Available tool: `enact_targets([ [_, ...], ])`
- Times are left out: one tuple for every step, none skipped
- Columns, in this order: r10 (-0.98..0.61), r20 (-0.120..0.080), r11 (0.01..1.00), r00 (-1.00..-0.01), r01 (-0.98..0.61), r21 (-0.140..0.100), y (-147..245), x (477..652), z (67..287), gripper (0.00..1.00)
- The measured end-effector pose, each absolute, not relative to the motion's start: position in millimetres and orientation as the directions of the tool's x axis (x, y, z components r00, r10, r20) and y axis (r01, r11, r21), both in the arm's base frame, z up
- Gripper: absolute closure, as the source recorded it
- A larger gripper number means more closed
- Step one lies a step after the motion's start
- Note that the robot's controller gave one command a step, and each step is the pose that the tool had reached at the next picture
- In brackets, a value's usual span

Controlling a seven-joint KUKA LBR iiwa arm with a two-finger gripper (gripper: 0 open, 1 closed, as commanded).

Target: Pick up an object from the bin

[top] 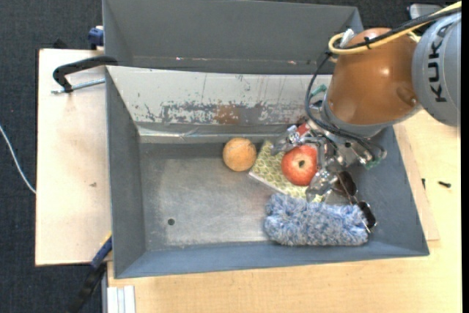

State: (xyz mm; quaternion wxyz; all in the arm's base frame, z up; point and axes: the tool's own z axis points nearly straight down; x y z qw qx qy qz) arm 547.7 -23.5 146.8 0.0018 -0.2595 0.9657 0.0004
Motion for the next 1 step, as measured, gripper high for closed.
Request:
enact_targets([
  [-0.501,-0.005,0.866,-0.866,-0.501,-0.001,-23.4,548.4,161.5,1.0],
])
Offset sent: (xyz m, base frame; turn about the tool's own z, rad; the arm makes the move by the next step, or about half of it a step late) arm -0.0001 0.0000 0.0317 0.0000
